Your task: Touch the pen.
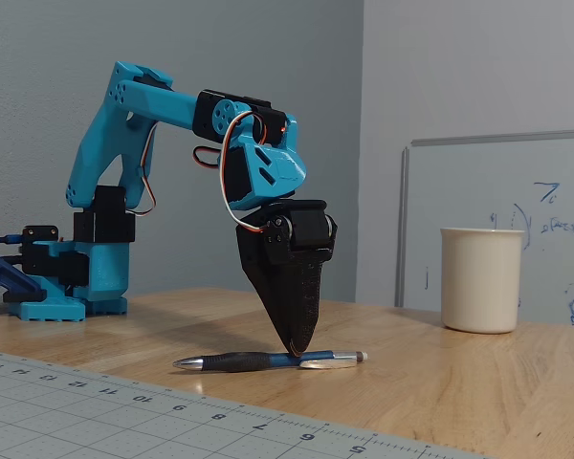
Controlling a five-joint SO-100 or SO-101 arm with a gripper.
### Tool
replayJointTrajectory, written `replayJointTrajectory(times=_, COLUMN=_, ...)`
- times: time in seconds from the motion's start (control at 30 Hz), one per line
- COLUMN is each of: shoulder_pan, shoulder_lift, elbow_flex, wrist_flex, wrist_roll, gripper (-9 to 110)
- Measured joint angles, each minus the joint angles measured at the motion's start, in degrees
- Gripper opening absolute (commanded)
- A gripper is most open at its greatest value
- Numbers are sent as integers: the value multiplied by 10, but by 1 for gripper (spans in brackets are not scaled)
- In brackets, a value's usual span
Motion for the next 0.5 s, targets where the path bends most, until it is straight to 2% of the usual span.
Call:
replayJointTrajectory(times=0.07, shoulder_pan=0, shoulder_lift=4, elbow_flex=28, wrist_flex=-4, wrist_roll=0, gripper=1)
replayJointTrajectory(times=0.13, shoulder_pan=-23, shoulder_lift=55, elbow_flex=129, wrist_flex=40, wrist_roll=1, gripper=1)
replayJointTrajectory(times=0.23, shoulder_pan=-70, shoulder_lift=222, elbow_flex=355, wrist_flex=117, wrist_roll=2, gripper=1)
replayJointTrajectory(times=0.4, shoulder_pan=-79, shoulder_lift=533, elbow_flex=781, wrist_flex=151, wrist_roll=0, gripper=1)
replayJointTrajectory(times=0.5, shoulder_pan=-79, shoulder_lift=787, elbow_flex=877, wrist_flex=142, wrist_roll=-1, gripper=1)
